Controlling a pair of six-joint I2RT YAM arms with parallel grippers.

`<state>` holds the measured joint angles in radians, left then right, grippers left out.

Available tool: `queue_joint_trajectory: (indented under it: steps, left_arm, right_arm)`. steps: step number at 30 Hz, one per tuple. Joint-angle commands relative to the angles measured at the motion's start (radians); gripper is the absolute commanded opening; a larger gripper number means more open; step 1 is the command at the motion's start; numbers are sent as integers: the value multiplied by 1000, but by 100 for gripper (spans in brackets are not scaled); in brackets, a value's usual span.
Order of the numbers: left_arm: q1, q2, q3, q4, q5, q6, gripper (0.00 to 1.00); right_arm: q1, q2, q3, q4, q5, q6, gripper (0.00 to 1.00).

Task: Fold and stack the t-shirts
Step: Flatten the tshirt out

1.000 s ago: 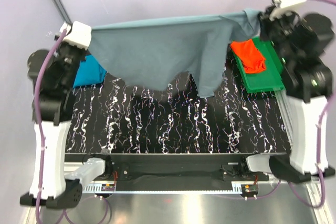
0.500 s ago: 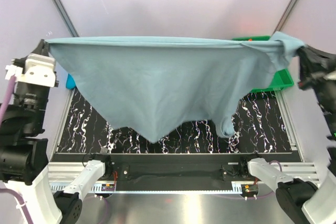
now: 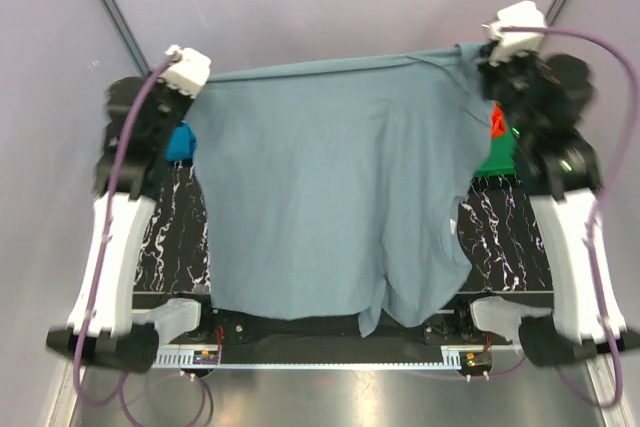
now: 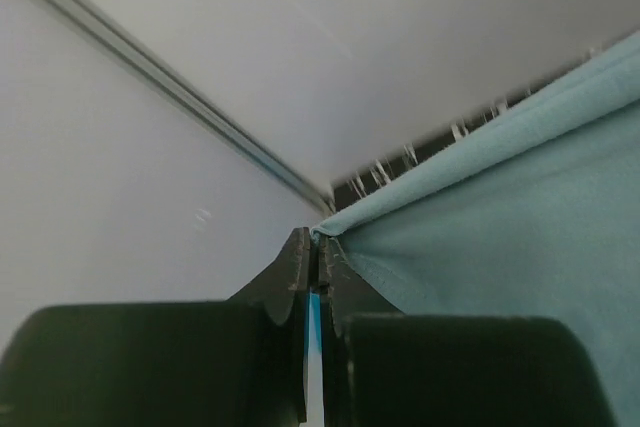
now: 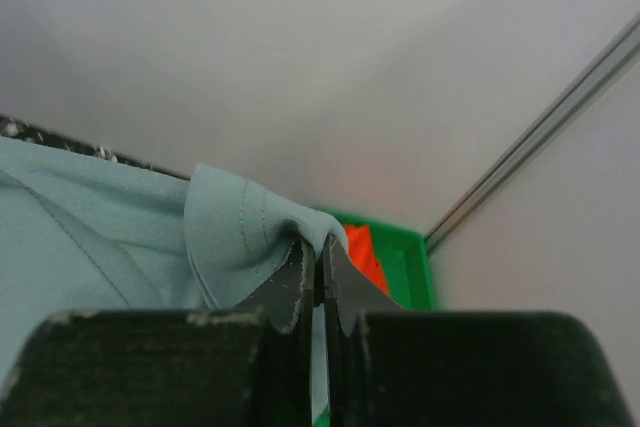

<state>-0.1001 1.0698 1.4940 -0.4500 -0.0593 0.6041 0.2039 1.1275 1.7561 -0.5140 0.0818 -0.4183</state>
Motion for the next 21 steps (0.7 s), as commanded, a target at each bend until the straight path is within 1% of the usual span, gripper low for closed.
queue_joint_trajectory:
  steps: [1, 4, 5, 7, 9, 11, 12, 13, 17, 19, 21]
  left_arm:
    - [31, 97, -118, 28, -212, 78, 0]
    - [43, 186, -217, 102, -212, 141, 0]
    - [48, 211, -238, 149, -209, 160, 0]
    - [66, 289, -271, 198, -208, 192, 0]
    - [79, 375, -267, 247, -197, 206, 0]
    - [82, 436, -230, 269, -192, 203, 0]
    - [83, 499, -212, 273, -194, 201, 0]
    - [83, 530, -174, 284, -200, 201, 0]
    - [80, 694, -60, 298, -238, 207, 0]
    - [82, 734, 4, 300, -258, 210, 0]
    - [82, 772, 29, 318, -275, 223, 0]
  right_arm:
    - [-55, 96, -76, 233, 205, -80, 0]
    - [-78, 195, -154, 285, 176, -76, 0]
    - [-81, 245, -194, 295, 168, -79, 0]
    - [-89, 291, -230, 334, 150, -86, 0]
    - [-92, 363, -263, 356, 141, -102, 0]
    - [-92, 438, -253, 370, 136, -105, 0]
    - [-92, 463, -245, 371, 130, -103, 0]
    - [-92, 512, -233, 370, 128, -100, 0]
    - [-92, 638, -134, 368, 122, -99, 0]
    - [-92, 699, -95, 353, 122, -96, 0]
    - [-92, 733, -60, 353, 122, -86, 0]
